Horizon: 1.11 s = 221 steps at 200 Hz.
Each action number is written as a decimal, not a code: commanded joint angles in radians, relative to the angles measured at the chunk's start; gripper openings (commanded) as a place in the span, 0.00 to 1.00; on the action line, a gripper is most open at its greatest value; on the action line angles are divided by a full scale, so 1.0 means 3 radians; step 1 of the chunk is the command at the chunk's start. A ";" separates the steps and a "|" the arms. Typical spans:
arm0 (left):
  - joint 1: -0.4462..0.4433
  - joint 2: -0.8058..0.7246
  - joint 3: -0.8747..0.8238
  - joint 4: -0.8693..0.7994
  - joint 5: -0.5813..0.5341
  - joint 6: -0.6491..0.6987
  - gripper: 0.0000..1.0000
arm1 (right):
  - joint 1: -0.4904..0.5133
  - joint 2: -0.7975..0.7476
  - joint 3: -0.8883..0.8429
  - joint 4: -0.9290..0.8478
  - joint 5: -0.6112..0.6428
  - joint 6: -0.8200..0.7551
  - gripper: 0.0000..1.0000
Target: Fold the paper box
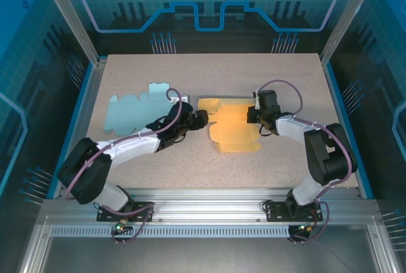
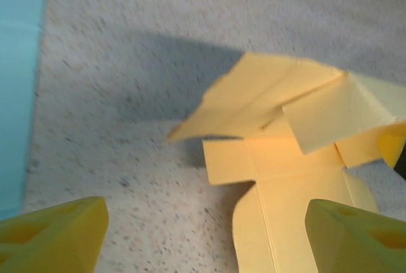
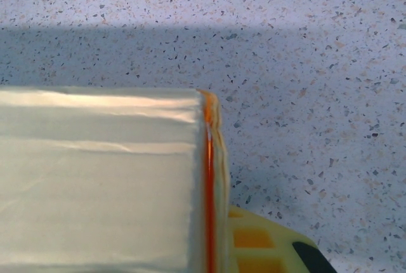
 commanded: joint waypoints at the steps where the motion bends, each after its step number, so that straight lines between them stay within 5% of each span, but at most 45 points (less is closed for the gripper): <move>1: -0.0038 0.0278 -0.0020 0.0322 0.0462 -0.0394 0.82 | 0.0013 0.0035 0.0003 0.0045 -0.0063 0.0012 0.00; 101: -0.0035 0.1105 0.0372 0.0746 0.0632 -0.0481 0.81 | 0.0016 0.0024 -0.0011 0.0070 -0.0068 0.0009 0.00; 221: -0.0070 0.1351 0.0647 0.1137 0.0830 -0.0202 0.52 | 0.0015 0.0024 -0.0017 0.0080 -0.0083 0.0007 0.00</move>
